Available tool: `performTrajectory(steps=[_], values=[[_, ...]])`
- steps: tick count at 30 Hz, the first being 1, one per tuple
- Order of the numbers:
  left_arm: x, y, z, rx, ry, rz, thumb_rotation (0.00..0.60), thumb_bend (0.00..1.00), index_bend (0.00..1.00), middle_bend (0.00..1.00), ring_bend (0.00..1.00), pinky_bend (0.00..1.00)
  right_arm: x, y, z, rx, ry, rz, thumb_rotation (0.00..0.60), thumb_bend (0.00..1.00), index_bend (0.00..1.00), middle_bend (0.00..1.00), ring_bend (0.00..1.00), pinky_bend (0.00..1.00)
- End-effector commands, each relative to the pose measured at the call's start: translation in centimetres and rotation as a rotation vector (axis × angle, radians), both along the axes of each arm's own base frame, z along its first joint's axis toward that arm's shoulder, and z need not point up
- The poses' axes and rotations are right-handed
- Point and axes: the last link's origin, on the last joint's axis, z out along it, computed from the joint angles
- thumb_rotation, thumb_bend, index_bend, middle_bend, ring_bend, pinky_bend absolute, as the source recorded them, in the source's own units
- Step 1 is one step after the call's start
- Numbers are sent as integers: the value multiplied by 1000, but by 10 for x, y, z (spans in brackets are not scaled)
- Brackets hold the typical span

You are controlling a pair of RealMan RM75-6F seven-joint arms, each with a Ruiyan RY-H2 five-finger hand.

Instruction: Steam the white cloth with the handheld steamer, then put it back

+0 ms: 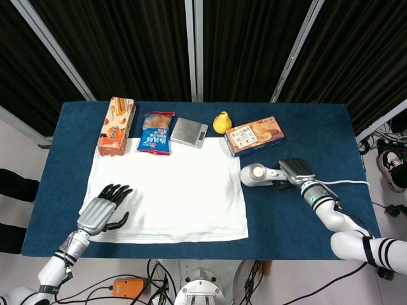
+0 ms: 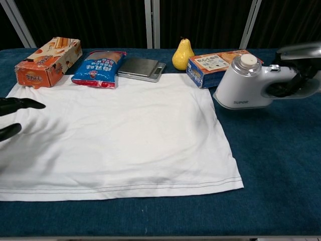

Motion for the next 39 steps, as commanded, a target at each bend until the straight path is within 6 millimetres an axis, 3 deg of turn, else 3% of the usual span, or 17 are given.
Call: performTrajectory(steps=[1, 4, 8, 11, 15, 21, 29, 35, 39], values=[[-4, 0, 6, 22, -8, 30, 69, 386, 64, 36, 0, 0, -23, 0, 4, 2, 15, -47, 600, 576, 896, 898, 790, 473], [-8, -1, 10, 31, -5, 56, 69, 385, 64, 35, 0, 0, -31, -2, 2, 0, 20, -47, 600, 438, 791, 821, 644, 392], [-11, -2, 16, 52, -7, 81, 68, 386, 64, 35, 0, 0, -34, -2, -1, -21, 32, -14, 600, 145, 461, 538, 339, 248], [-13, -2, 20, 68, -9, 94, 70, 386, 64, 35, 0, 0, -35, -2, -3, -32, 29, -9, 600, 62, 258, 353, 196, 140], [-17, -3, 28, 91, -17, 117, 68, 386, 64, 36, 0, 0, -37, -1, -1, -45, 32, -5, 600, 37, 42, 182, 76, 9], [-27, -4, 40, 129, -19, 154, 67, 386, 64, 35, 0, 0, -43, 0, 11, -96, 53, 1, 600, 16, 0, 12, 0, 0], [-48, -9, 71, 229, -13, 223, 72, 386, 64, 35, 0, 0, -41, 11, 49, -223, 53, 37, 600, 15, 0, 0, 0, 0], [-67, -18, 103, 355, -19, 278, 130, 386, 64, 35, 0, 0, -44, 45, 99, -437, 104, 132, 600, 16, 0, 0, 0, 42], [-78, -32, 120, 437, -34, 303, 163, 386, 64, 36, 0, 0, -50, 81, 123, -530, 90, 143, 600, 16, 0, 0, 0, 53]])
